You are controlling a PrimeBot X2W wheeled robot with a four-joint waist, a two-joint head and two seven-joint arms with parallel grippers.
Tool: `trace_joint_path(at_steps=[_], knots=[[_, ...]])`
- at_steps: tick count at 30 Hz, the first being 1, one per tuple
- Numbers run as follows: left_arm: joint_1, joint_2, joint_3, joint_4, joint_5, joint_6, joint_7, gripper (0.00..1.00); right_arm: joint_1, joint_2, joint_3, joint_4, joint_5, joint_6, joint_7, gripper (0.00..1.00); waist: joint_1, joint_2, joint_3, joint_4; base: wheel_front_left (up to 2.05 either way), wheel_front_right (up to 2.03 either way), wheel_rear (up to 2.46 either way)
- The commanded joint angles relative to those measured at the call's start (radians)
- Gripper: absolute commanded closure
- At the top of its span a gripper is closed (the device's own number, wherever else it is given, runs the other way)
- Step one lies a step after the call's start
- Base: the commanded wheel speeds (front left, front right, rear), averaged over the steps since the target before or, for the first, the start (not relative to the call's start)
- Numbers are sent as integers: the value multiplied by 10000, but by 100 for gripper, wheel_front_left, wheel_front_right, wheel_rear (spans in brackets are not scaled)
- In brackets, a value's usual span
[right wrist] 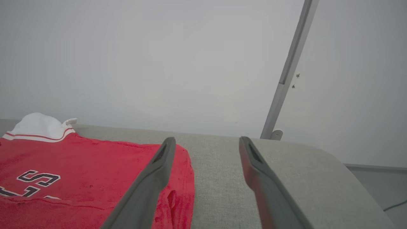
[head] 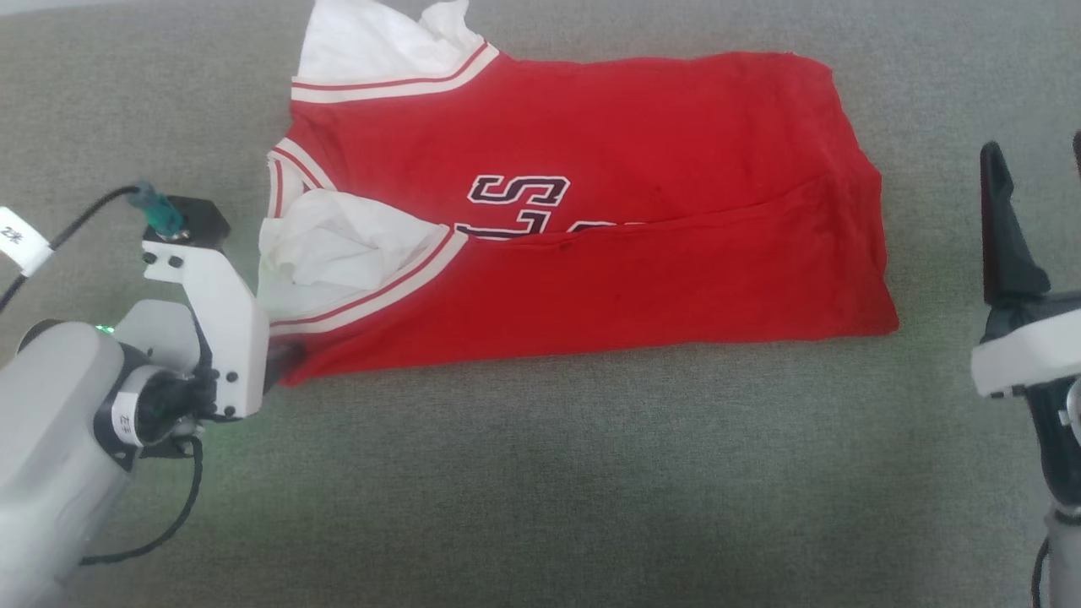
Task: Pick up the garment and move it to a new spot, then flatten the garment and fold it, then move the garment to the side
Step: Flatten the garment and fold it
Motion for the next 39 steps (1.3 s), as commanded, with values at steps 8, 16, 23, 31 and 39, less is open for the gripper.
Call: trace_joint_path(at_steps=[8,16,23,31,39], knots=[[224,-694,-247,1350,-345,-389,1,100,740,-137,144,0,651,-17,1424,0,0,-1,206,-89,0,0,0],[84,-995,-390,1608,-272,-661,-128,100,924,-421,520,565,1516,-17,3512,0,0,-1,183,134,0,0,0],[-34,-1284,-504,1772,-268,-847,-208,100,451,-638,752,1556,1708,-12,5086,0,0,-1,190,430,0,0,0],[-142,-1515,-638,1881,-280,-1028,-340,100,-183,-856,1273,2781,1854,-11,6394,75,0,-1,178,722,0,0,0],[-225,-1488,-579,1763,-268,-1073,-441,100,-585,-1283,1372,3043,1976,-19,7097,100,0,-1,-9,944,0,0,0]])
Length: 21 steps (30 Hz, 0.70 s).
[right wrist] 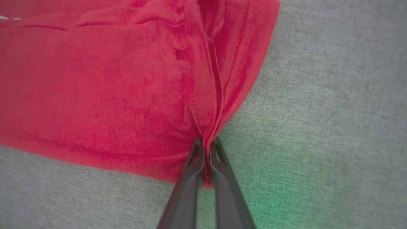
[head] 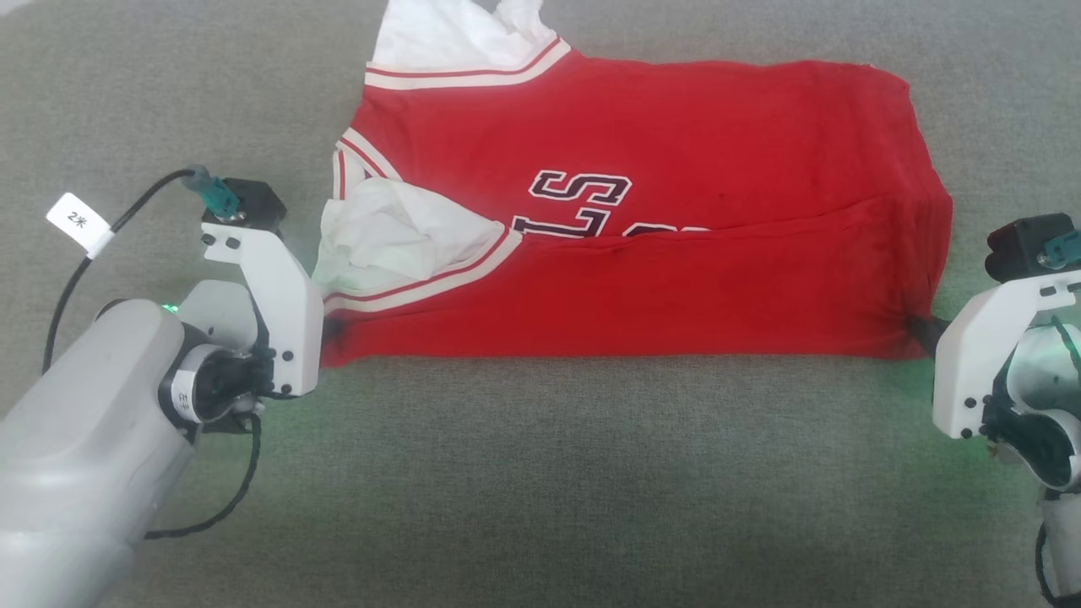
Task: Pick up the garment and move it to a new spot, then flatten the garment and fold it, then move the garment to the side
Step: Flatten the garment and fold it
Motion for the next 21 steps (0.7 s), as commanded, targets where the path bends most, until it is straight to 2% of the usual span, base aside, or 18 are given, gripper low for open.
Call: trace_joint_path(at_steps=[1,10,15,16,21], knots=[[495,-96,-266,89,-50,-46,157,100,67,-57,90,107,23,-20,169,100,1,-1,-100,45,0,0,0],[578,571,-130,-921,7,374,445,100,258,-758,45,-517,265,-20,739,100,1,-1,-560,197,0,0,0],[853,1001,-128,-1924,67,764,688,100,728,-1173,-16,-1058,528,-20,1254,100,1,-1,-755,303,0,0,0],[1028,1155,-122,-2337,58,948,758,100,982,-1293,-36,-1298,634,-20,1479,100,1,-1,-804,330,0,0,0],[1483,1461,-203,-3137,59,1263,904,100,1579,-1456,-89,-1785,869,-20,1887,100,1,-1,-858,358,0,0,0]])
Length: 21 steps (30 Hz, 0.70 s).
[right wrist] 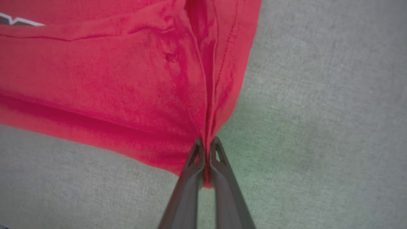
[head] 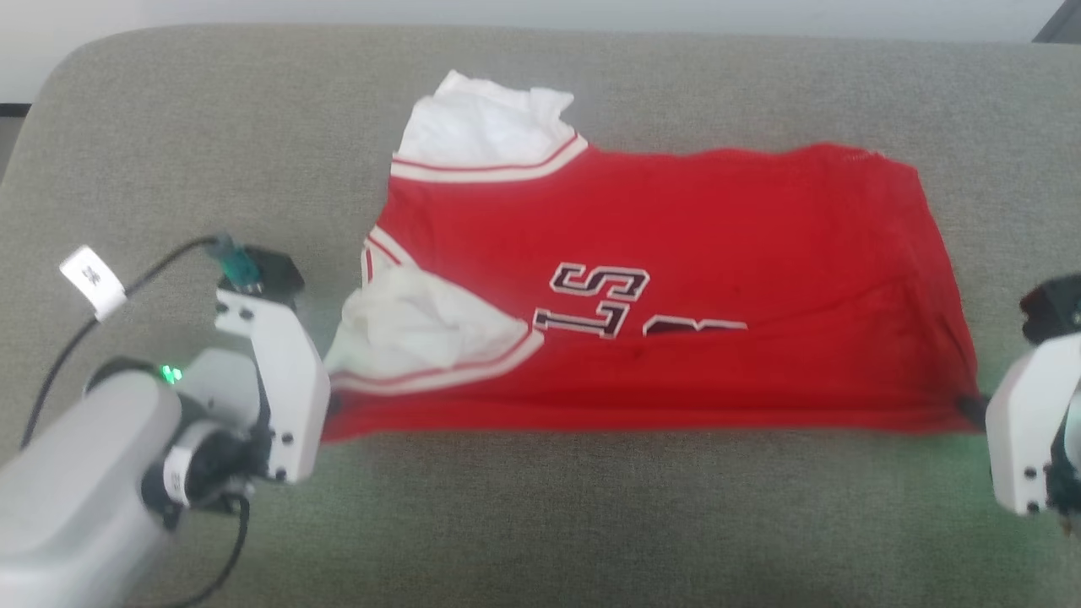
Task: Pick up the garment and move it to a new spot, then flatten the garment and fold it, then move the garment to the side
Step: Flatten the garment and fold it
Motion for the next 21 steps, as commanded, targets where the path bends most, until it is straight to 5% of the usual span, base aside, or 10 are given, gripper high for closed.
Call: trace_joint_path(at_steps=[1,8,10,11,12,13,14,15,21], knots=[[234,127,-33,-84,30,109,75,100,233,-87,-43,-85,35,-22,107,100,0,0,-5,-1,0,0,0],[1000,203,-220,-515,-187,413,141,100,855,29,76,-260,38,-21,50,100,0,0,22,-55,0,0,0],[1083,143,-235,-443,-206,391,118,86,888,55,142,-138,-47,-21,-68,100,0,0,44,-65,0,0,0],[1109,133,-239,-393,-182,365,81,71,849,69,172,-95,-79,-21,-150,86,0,0,57,-80,0,0,0],[1099,134,-252,-368,-142,318,41,26,792,83,228,-74,-77,-21,-244,65,0,0,71,-96,0,0,0],[1063,131,-231,-332,-92,325,-28,0,741,95,273,-35,-76,-21,-311,44,0,0,83,-110,0,0,0],[1028,125,-201,-288,-94,333,-42,0,688,114,305,-12,-49,-21,-396,7,0,0,91,-124,0,0,0],[981,136,-177,-281,-103,335,-38,0,628,135,320,-11,8,-21,-490,0,0,0,93,-141,0,0,0],[596,508,-14,-605,-2,370,94,0,413,225,156,-140,7,-21,-983,0,0,0,82,-305,0,0,0]])
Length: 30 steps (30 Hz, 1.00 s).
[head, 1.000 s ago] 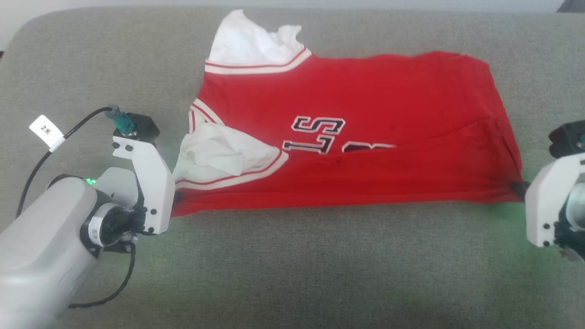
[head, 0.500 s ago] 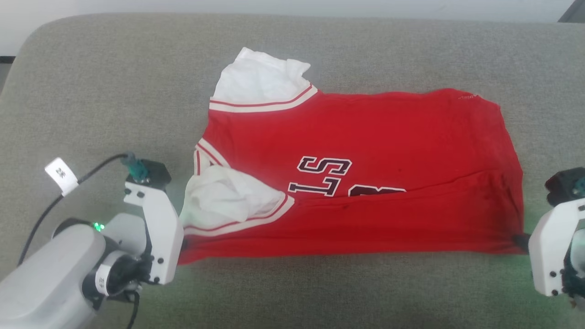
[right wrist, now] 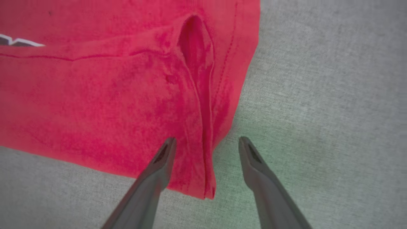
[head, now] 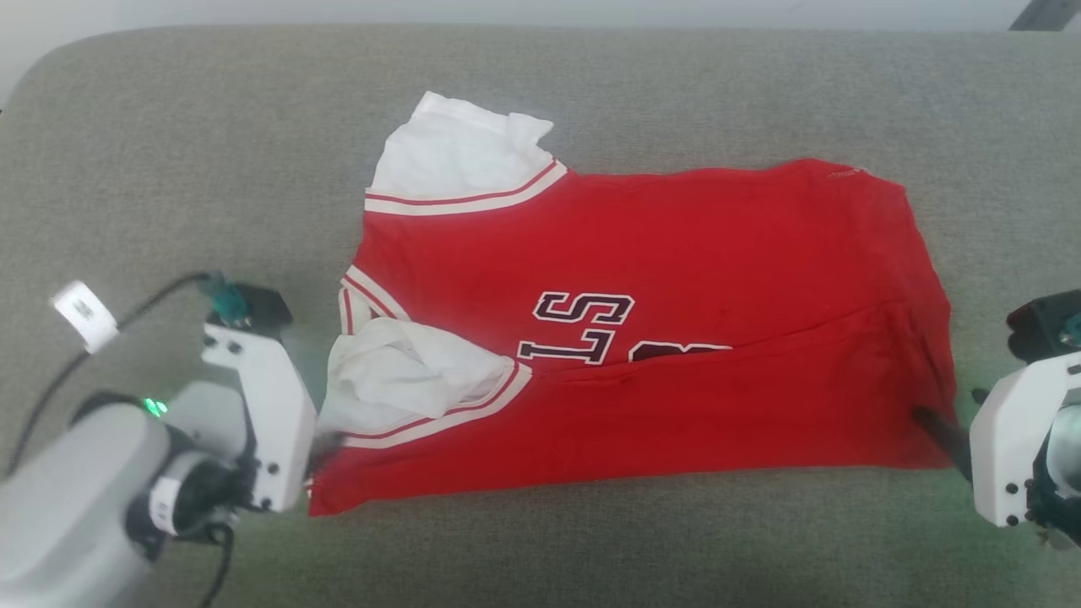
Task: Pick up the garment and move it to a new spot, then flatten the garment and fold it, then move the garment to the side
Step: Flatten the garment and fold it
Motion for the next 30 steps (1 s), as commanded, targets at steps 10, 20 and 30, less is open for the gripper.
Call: trace_joint_path(at_steps=[10,20,30], knots=[[-1492,570,661,-547,461,8,31,0,-650,591,-706,-838,-454,-19,-1958,0,0,0,278,-601,0,0,0],[-3636,108,832,1371,1096,-971,-442,0,-1760,1930,-901,-1400,-1805,-17,-6272,0,0,0,1103,-1657,0,0,0],[-5368,-221,692,3227,1859,-1770,-882,0,-1857,2547,-690,-1242,-2121,-16,-8005,0,0,0,1938,-2445,0,0,0]])
